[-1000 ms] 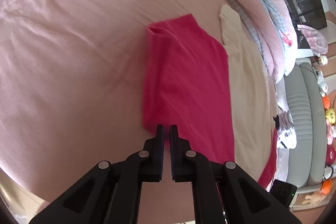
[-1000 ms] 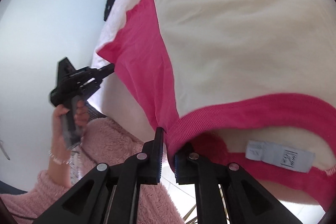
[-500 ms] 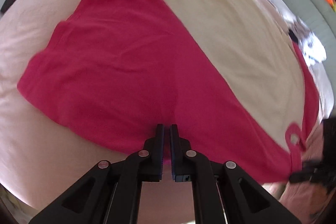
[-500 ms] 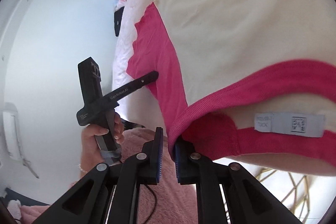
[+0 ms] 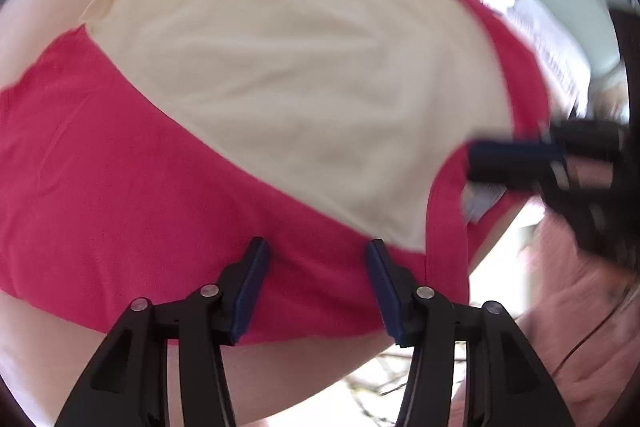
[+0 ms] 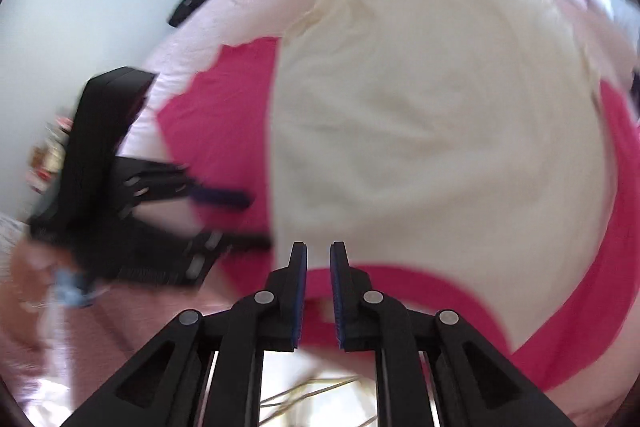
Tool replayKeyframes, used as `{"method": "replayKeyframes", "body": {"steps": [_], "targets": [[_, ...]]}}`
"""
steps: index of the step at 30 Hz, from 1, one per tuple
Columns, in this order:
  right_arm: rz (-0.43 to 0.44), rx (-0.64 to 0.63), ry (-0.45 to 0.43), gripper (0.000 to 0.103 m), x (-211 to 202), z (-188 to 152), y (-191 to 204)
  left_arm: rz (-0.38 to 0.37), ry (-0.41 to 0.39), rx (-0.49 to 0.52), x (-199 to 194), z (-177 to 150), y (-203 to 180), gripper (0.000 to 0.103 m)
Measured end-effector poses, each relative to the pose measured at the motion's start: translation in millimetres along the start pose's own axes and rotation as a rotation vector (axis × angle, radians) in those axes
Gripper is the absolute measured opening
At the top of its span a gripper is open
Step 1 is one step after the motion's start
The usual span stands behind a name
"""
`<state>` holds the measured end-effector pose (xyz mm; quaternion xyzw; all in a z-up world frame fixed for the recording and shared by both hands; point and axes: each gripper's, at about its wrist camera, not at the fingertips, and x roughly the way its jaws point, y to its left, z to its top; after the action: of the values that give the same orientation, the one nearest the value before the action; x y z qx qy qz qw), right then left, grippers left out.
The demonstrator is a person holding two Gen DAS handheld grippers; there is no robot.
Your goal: Fold clothes
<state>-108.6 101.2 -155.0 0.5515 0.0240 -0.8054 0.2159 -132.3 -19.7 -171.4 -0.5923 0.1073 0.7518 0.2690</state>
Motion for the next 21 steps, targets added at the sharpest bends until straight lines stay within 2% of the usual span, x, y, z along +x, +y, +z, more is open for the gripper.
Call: {"method": "replayKeyframes", "body": {"steps": [1, 3, 5, 7, 9, 10, 13, 14, 15, 17, 19, 21], "targets": [[-0.052, -0.026, 0.031, 0.011, 11, -1, -3, 0.014, 0.033, 0.016, -1, -6, -1, 0.050], [-0.085, -0.045, 0.096, 0.011, 27, -11, -9, 0.039, 0.114, 0.053, -3, -19, -2, 0.051], [-0.055, -0.038, 0.087, 0.011, 18, -27, -14, 0.074, 0.135, 0.108, -9, -26, -6, 0.052], [-0.008, -0.028, 0.127, 0.012, 9, -42, -19, 0.075, 0.076, 0.101, -16, -20, -8, 0.052], [0.043, -0.001, 0.102, 0.012, -6, -50, -25, 0.052, -0.016, 0.044, -20, -7, -7, 0.052], [0.041, 0.026, 0.066, 0.012, -14, -51, -30, 0.050, -0.041, 0.004, -17, 0, -5, 0.052], [0.013, 0.085, -0.030, 0.012, -31, -48, -45, 0.103, 0.024, -0.049, 6, 8, 1, 0.052], [0.004, 0.090, -0.023, 0.012, -29, -48, -46, 0.111, 0.024, -0.052, 7, 7, 3, 0.052], [0.001, 0.093, 0.025, 0.012, -21, -47, -46, 0.112, 0.036, -0.045, 6, 2, 5, 0.052], [0.002, 0.071, 0.085, 0.012, -10, -48, -37, 0.113, 0.089, -0.025, 3, -11, 9, 0.054], [0.069, 0.000, 0.067, 0.012, -14, -53, -19, 0.109, 0.104, -0.015, -5, -23, 18, 0.054], [0.136, -0.062, 0.044, 0.012, -19, -51, 1, 0.110, 0.067, -0.052, -16, -31, 33, 0.054]]}}
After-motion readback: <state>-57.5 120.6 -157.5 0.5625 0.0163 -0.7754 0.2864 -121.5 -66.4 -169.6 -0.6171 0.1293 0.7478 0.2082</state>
